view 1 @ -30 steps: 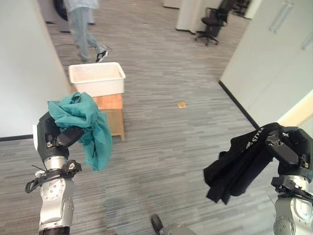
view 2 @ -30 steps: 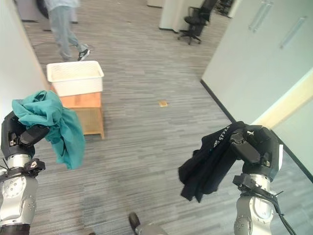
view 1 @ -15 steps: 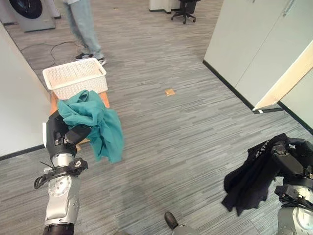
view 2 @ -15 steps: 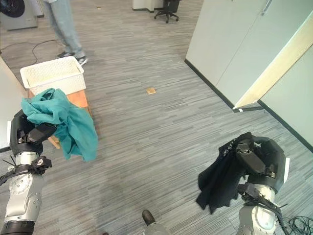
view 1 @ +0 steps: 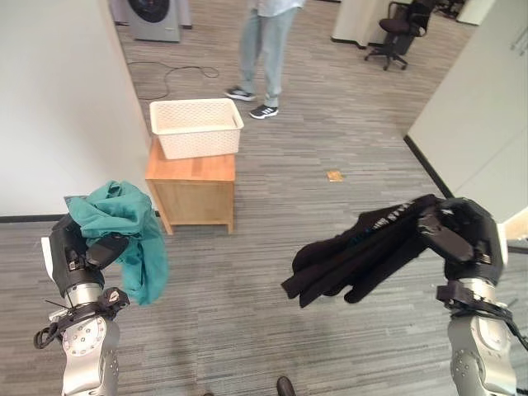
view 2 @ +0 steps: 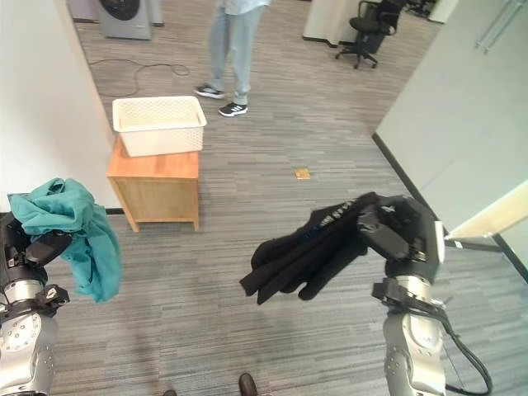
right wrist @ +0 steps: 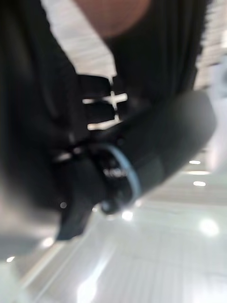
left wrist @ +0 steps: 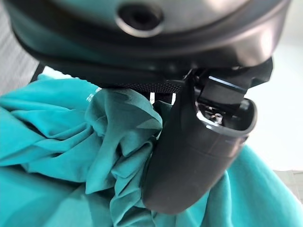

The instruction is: Pick up bed clothes into laundry basket.

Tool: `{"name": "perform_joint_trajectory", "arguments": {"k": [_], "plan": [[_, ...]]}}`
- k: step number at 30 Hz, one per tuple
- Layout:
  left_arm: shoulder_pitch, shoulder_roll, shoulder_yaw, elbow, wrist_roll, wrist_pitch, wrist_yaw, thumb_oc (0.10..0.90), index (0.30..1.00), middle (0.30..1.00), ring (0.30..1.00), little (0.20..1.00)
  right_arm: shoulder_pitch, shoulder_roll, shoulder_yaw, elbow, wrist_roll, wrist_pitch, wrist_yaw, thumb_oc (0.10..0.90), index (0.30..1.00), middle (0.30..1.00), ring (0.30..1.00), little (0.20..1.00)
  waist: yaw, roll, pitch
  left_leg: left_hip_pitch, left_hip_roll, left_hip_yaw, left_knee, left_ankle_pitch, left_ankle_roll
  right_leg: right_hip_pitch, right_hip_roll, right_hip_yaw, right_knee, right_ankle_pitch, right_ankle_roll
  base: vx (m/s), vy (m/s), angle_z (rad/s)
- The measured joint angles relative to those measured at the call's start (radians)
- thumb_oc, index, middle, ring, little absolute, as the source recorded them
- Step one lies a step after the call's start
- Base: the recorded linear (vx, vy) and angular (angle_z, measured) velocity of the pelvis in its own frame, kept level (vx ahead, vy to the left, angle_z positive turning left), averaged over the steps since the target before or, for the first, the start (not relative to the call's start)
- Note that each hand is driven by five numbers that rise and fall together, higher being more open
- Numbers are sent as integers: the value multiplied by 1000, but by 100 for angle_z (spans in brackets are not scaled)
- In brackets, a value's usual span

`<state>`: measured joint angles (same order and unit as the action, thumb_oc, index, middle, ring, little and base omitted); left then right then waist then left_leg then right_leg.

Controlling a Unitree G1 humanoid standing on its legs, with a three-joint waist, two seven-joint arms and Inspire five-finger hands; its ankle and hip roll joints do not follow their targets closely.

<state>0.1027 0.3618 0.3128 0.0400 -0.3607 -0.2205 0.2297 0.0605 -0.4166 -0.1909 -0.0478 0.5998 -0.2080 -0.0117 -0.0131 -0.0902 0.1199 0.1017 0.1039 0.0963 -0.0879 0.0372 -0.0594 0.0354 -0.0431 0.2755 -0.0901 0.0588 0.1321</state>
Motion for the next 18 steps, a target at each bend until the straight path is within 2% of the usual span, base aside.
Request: {"name": "perform_joint_trajectory", "arguments": {"k": [3,7,9,10,11,12,14,16,18], "plan": [[5,1,1,1,-7,0,0,400,300,300,300,300,-25,0,52,0,0,15,16,400,300,300,300,300,31,-7,0,-8,-3,-15,0,4,1,0,-5,-11,0,0,-1,99,30,14],[9,8,2,1,-44,0,0,400,300,300,300,300,-27,0,49,1,0,15,13,400,300,300,300,300,31,-8,-2,-40,-20,-30,0,12,13,-30,-20,-21,15,-5,-2,85,71,9],[3,14,-7,10,-53,0,1,400,300,300,300,300,-34,-5,46,3,-1,19,6,400,300,300,300,300,24,8,7,-61,-25,-41,8,8,36,-102,-3,-14,116,-17,15,49,121,-9],[-27,25,-42,40,-58,-1,1,400,300,300,300,300,-27,-6,25,0,-4,21,7,400,300,300,300,300,8,32,43,-98,-42,-47,78,-33,74,-206,16,13,320,-31,36,86,120,-5],[-41,26,-56,55,-64,0,0,400,300,300,300,300,-32,-7,18,-7,-6,21,6,400,300,300,300,300,-4,44,70,-113,-54,-52,128,-57,96,-259,29,32,441,-34,40,145,64,6],[-46,24,-84,68,-68,9,-4,400,300,300,300,300,-22,-19,8,-18,-9,23,9,400,300,300,300,300,-32,77,92,-121,-45,-67,173,-64,101,-323,43,35,612,-34,46,124,40,12],[-43,30,-99,65,-67,10,-22,400,300,300,300,300,20,-20,3,-19,-19,26,8,400,300,300,300,300,-53,79,96,-107,-76,-58,187,-78,127,-386,27,32,738,-37,12,210,-20,-2],[-45,45,-89,56,-68,7,-21,400,300,300,300,300,49,-16,-6,-20,-27,26,9,400,300,300,300,300,-65,82,98,-112,-87,-51,187,-93,139,-437,24,29,713,-50,23,517,-75,-23],[-45,46,-65,53,-69,7,-17,400,300,300,300,300,69,-2,-11,-19,-27,26,9,400,300,300,300,300,-76,85,100,-114,-82,-52,185,-94,140,-419,40,43,503,-108,83,442,-121,-14]]}}
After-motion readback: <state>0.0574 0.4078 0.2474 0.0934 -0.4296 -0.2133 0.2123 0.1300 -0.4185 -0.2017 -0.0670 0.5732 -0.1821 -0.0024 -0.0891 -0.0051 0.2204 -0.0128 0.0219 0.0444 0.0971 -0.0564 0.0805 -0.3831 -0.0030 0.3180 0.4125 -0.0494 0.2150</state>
